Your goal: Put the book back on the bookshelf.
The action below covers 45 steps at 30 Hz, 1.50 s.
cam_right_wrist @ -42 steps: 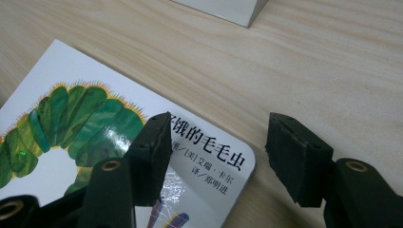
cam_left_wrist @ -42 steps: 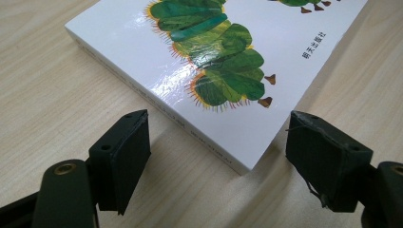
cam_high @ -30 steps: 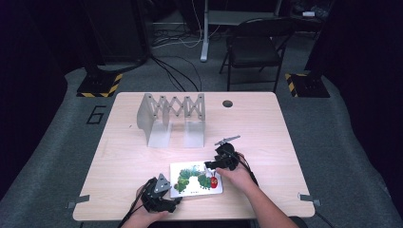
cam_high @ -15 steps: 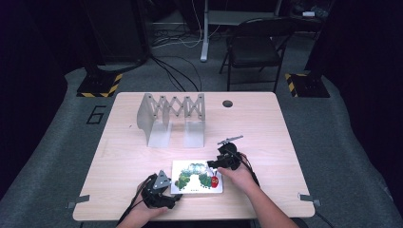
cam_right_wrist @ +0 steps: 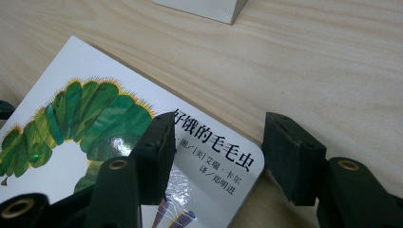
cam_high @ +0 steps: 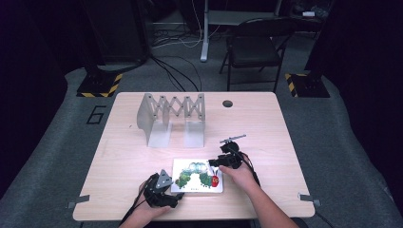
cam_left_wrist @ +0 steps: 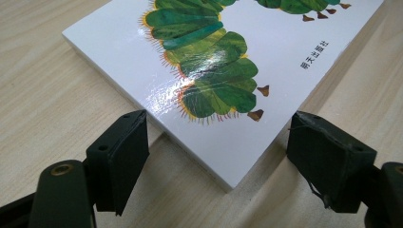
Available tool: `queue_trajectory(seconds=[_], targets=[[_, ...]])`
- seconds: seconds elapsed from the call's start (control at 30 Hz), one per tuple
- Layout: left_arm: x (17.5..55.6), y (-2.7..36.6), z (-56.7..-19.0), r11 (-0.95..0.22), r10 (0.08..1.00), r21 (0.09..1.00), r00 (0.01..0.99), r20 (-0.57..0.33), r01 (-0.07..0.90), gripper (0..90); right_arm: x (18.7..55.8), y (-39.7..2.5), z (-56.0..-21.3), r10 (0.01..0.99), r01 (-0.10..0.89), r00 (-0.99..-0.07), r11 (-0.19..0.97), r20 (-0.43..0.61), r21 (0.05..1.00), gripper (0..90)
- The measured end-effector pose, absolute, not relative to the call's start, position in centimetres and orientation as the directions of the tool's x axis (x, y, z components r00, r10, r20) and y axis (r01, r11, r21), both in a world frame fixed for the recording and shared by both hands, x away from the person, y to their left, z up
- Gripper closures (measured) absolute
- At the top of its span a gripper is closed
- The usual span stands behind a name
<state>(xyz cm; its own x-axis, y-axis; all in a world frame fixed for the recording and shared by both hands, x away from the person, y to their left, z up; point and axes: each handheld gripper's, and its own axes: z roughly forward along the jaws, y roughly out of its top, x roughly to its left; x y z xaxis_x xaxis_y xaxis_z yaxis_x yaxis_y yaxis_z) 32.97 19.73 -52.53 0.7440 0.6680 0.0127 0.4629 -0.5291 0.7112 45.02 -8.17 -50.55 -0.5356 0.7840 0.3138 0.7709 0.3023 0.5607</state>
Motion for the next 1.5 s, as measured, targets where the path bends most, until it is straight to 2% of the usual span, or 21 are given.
queue_trajectory(seconds=[0.37, 0.67, 1.03, 1.37, 1.5], targets=[[32.7, 19.7, -52.5, -0.527, 0.676, 0.713, 0.737, 0.021, 0.463, 21.6, 45.3, -8.8, -50.5, 0.797, 0.800, -0.491, 0.252, 0.352, 0.545, 42.9], [32.5, 19.5, -52.5, -0.517, 0.687, 0.709, 0.727, 0.009, 0.480, 21.6, 45.2, -8.6, -50.4, 0.782, 0.794, -0.509, 0.265, 0.359, 0.547, 43.0], [32.3, 19.3, -52.6, -0.516, 0.684, 0.715, 0.729, 0.013, 0.471, 21.6, 45.4, -9.0, -50.5, 0.785, 0.817, -0.479, 0.236, 0.392, 0.526, 43.4], [32.2, 19.1, -52.6, -0.520, 0.679, 0.711, 0.734, 0.008, 0.473, 17.1, 45.5, -9.5, -50.3, 0.764, 0.829, -0.457, 0.180, 0.455, 0.530, 43.8], [32.2, 19.0, -52.7, -0.515, 0.687, 0.717, 0.726, 0.018, 0.470, 17.0, 45.6, -9.5, -50.3, 0.769, 0.829, -0.459, 0.191, 0.444, 0.525, 45.3]])
